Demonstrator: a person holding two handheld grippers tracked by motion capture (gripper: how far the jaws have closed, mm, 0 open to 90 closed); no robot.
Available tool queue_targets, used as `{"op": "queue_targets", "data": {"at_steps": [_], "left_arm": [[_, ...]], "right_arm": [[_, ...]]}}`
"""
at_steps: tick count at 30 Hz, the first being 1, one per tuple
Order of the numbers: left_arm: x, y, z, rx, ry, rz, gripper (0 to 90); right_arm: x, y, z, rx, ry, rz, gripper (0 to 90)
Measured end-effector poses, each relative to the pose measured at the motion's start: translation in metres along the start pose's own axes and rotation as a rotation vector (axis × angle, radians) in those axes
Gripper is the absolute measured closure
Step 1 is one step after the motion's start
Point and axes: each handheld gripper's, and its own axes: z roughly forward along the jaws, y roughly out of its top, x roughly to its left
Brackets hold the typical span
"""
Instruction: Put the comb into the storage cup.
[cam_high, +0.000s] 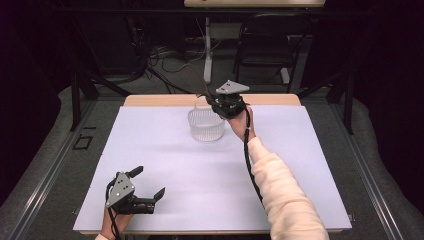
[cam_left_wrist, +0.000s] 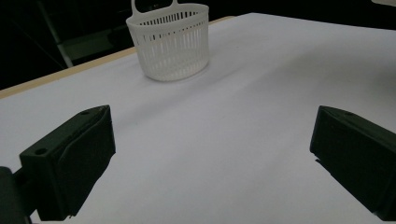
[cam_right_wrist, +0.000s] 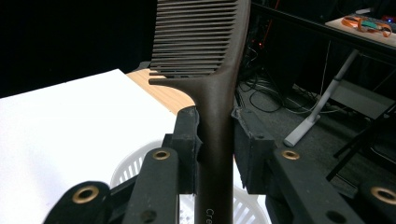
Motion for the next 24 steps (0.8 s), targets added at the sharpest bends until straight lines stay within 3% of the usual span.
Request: {"op": "queue_targets", "data": {"at_steps": [13, 24], "left_arm": [[0.0, 0.0, 0.0, -0.001, -0.001, -0.004, 0.2], [0.0, 0.0, -0.001, -0.003, 0.0, -0.006, 0.3]], "right_arm": [[0.003, -0.003, 0.01, -0.026, 0.019, -0.038, 71.9], [0.002, -0.008, 0.018, -0.04, 0.028, -0.042, 72.0]]}}
